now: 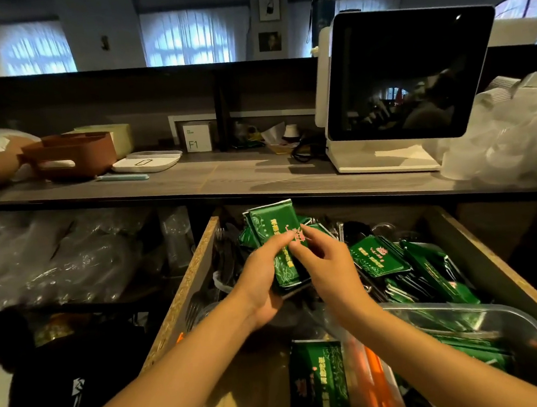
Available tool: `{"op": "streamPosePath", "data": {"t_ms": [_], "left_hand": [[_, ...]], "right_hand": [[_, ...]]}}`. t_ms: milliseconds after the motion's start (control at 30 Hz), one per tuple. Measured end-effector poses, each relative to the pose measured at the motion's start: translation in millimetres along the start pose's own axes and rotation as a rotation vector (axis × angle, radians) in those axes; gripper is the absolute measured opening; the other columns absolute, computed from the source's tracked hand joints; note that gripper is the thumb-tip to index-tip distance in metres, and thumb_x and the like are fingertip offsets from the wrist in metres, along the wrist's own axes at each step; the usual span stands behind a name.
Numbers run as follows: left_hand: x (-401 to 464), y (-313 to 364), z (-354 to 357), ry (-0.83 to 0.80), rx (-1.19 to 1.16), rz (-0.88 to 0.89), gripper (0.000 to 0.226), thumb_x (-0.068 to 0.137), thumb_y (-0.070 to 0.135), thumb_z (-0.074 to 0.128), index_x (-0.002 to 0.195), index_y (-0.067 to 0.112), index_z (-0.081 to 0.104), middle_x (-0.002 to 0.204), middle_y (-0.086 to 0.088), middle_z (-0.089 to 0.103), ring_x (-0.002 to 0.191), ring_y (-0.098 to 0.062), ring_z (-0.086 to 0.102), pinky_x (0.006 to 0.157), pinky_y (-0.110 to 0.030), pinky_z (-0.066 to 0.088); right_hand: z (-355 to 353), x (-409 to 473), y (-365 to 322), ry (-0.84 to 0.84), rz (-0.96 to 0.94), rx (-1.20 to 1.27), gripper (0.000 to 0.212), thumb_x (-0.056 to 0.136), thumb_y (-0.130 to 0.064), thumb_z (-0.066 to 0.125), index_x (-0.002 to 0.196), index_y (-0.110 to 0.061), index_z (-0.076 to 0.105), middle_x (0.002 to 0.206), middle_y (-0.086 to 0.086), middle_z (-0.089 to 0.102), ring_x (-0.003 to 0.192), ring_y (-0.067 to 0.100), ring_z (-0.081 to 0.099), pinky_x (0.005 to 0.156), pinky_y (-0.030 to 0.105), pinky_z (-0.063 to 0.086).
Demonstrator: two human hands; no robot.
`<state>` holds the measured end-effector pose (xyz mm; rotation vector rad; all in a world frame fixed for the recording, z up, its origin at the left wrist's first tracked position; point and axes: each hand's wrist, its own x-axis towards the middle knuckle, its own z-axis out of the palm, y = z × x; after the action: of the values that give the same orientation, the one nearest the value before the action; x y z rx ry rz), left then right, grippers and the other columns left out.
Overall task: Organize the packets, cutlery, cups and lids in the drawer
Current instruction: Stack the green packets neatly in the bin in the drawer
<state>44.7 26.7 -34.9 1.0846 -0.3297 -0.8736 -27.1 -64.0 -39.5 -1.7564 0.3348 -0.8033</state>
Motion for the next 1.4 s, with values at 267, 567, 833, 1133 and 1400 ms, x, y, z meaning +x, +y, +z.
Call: {"op": "streamPosePath", "data": {"t_ms": [267,567,833,1133,1400], "left_hand": [[16.8,40.6,-34.8,0.217,-0.204,0.133,0.035,0.106,0.027,0.043,0.105,0.001,0.067,0.088,-0.014,0.075,0.08,-0.024,0.073,0.071,-0.038,0.059],[32.9,40.7,-65.7,0.364,-0.217,0.169,0.027,0.103,0.022,0.047,0.105,0.002,0.065,0.083,-0.014,0.071,0.076,-0.027,0.069,0.074,-0.041,0.055],[31.8,39.7,-67.7,0.398,-0.204,0.132,0.03,0.103,0.023,0.049,0.118,0.002,0.064,0.089,-0.014,0.07,0.08,-0.028,0.069,0.07,-0.039,0.054],[22.1,33.7,-51.0,0.283,-0.116,0.078,0.032,0.104,0.027,0.048,0.117,0.002,0.064,0.088,-0.014,0.072,0.079,-0.028,0.071,0.074,-0.039,0.056],[21.7,36.0,-55.1,0.348,-0.152,0.121,0.034,0.103,0.026,0.049,0.124,0.003,0.062,0.092,-0.016,0.073,0.078,-0.028,0.073,0.069,-0.039,0.056]], "right_hand": [[-13.4,30.2,6.2,0.045,0.157,-0.091,0.035,0.093,-0.024,0.064,0.127,-0.016,0.063,0.115,-0.003,0.066,0.107,0.008,0.061,0.076,0.012,0.047],[16.0,104.8,30.7,-0.296,0.057,-0.76,0.101,0.075,-0.051,0.078,0.154,-0.016,0.026,0.16,0.004,0.027,0.147,0.021,0.024,0.119,0.038,0.025],[17.0,115.0,40.8,-0.205,0.042,-0.968,0.065,0.078,-0.056,0.073,0.132,-0.022,0.06,0.122,0.002,0.068,0.111,0.022,0.063,0.09,0.035,0.049],[7.8,96.7,30.8,-0.112,-0.049,-0.953,0.031,0.083,-0.04,0.074,0.107,-0.021,0.071,0.103,0.001,0.072,0.099,0.022,0.064,0.077,0.034,0.053],[3.4,97.0,36.8,-0.273,0.025,-1.013,0.062,0.079,-0.052,0.074,0.131,-0.022,0.056,0.12,0.003,0.067,0.105,0.022,0.064,0.089,0.039,0.052]]}}
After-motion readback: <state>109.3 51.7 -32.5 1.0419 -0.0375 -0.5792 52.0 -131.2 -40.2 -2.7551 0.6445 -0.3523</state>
